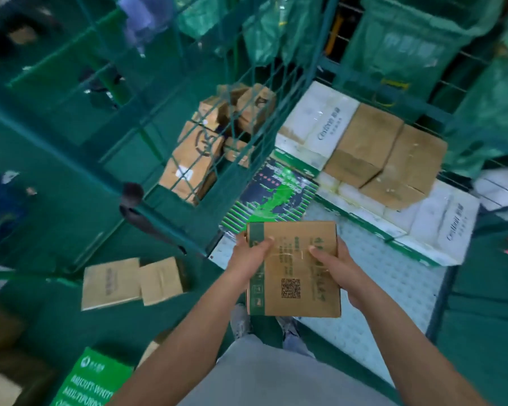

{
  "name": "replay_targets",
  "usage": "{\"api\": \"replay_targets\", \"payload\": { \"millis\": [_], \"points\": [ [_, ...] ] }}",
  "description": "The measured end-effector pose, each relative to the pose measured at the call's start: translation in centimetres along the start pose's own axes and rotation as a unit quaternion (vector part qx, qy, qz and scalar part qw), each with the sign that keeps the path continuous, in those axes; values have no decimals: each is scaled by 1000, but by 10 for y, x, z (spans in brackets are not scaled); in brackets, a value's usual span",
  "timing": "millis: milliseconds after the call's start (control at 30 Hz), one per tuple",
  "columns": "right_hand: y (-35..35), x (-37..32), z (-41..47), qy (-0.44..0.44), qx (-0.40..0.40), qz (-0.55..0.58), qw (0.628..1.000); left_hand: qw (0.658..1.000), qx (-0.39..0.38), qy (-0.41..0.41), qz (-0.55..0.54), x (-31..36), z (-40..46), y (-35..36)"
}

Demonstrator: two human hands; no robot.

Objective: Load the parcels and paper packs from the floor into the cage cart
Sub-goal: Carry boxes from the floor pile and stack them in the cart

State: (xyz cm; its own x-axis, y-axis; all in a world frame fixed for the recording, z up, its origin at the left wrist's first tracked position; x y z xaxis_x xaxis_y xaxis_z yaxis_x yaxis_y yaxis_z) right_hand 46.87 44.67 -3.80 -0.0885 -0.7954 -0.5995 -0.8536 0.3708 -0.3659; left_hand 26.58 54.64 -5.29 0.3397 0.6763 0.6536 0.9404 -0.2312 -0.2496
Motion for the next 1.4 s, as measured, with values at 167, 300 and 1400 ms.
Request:
{"api": "replay_targets", "payload": {
  "millis": [167, 300, 1400],
  "points": [
    [-38, 12, -8, 9, 57, 33, 998, 997, -74, 15, 32, 18, -2, 44],
    [-80, 24, -19, 19, 106, 91, 990, 989, -130, 23, 68, 31, -18, 91],
    [-424, 181, 99, -45, 110, 90, 989, 989, -64, -51, 120, -16, -141, 451]
  ]
}}
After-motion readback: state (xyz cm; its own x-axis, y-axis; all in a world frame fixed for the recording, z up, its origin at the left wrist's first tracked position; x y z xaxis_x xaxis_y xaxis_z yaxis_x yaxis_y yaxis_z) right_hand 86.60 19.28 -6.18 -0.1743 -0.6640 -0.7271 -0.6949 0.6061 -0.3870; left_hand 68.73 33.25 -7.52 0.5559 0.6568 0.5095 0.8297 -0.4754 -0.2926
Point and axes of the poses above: each hand's wrist, its own z-axis towards the middle knuckle, its own y-axis out of the palm, x = y × z, the point moved 5 cm from there along z, towards the middle knuckle, and after that the axes turned 12 degrees about x, right-handed, at the moved point
